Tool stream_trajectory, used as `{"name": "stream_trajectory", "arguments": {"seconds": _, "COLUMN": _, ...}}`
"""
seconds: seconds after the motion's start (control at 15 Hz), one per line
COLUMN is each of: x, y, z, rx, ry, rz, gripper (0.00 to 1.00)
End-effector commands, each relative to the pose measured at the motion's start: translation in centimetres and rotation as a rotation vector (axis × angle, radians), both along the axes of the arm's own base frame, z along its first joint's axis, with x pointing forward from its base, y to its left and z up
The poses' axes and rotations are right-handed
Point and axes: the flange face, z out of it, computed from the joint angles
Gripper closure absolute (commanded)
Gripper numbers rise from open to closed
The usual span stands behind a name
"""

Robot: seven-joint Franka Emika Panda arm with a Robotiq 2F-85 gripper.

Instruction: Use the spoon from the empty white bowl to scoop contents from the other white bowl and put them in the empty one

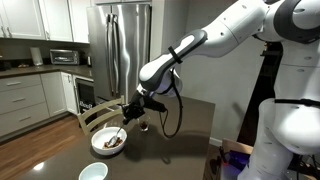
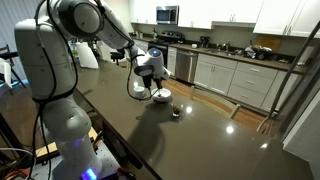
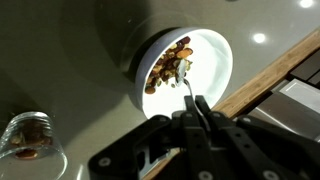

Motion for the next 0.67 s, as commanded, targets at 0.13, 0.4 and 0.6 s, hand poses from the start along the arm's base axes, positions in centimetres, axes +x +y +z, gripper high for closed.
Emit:
{"name": "stream_trajectory", "arguments": {"seconds": 0.13, "x": -0.04, "y": -0.15, "z": 0.21, "rx": -0.017, "ry": -0.005, "rz": 0.0, "gripper": 0.97}}
{"name": "stream_trajectory", "arguments": {"seconds": 0.4, "x": 0.0, "y": -0.27, "z": 0.53, "rx": -0.043, "ry": -0.01, "rz": 0.006, "gripper": 0.97}}
{"name": "stream_trajectory", "arguments": {"seconds": 0.6, "x": 0.09, "y": -0.3, "z": 0.68, "rx": -0.066, "ry": -0.009, "rz": 0.014, "gripper": 0.97}}
